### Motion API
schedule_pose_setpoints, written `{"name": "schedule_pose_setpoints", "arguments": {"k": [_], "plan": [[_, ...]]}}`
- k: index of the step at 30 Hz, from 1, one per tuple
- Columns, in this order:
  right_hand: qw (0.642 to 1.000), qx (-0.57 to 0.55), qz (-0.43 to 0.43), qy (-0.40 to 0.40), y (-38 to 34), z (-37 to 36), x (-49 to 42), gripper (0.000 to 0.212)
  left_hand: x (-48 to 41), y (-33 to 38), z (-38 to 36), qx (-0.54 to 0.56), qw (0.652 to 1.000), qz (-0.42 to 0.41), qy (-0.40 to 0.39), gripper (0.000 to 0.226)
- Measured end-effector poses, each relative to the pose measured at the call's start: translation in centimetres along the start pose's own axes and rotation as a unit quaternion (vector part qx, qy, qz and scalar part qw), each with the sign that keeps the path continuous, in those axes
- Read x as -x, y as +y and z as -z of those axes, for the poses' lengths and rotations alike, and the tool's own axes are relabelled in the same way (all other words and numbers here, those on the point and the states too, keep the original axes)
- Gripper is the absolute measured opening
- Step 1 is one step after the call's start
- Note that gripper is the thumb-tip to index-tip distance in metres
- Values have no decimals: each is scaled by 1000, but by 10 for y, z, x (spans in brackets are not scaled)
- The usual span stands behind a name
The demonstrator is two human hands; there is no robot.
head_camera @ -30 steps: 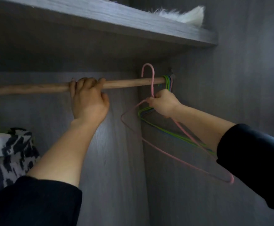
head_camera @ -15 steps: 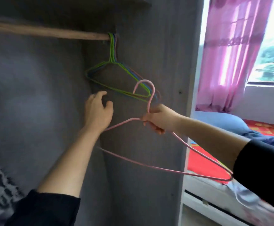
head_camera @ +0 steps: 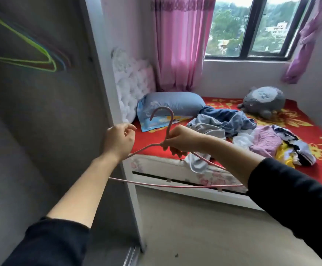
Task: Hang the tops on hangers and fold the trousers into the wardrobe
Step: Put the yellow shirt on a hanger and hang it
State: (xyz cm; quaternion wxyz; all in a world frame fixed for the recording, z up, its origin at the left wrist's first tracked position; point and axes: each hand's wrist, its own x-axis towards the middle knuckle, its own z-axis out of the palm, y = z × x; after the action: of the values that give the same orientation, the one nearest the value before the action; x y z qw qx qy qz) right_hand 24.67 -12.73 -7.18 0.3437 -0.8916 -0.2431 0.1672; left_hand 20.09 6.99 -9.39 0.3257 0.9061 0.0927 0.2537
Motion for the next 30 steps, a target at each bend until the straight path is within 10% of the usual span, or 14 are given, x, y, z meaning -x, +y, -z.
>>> {"name": "schedule_pose_setpoints", "arguments": {"k": [17, 30], "plan": [[959, -84, -202, 178, 366, 216, 143, 25, 16, 251, -383, 4, 967, -64, -246, 24], [901, -133, -334, 243, 570, 324, 79, 21, -72, 321, -631, -4, 930, -64, -363, 24]]}}
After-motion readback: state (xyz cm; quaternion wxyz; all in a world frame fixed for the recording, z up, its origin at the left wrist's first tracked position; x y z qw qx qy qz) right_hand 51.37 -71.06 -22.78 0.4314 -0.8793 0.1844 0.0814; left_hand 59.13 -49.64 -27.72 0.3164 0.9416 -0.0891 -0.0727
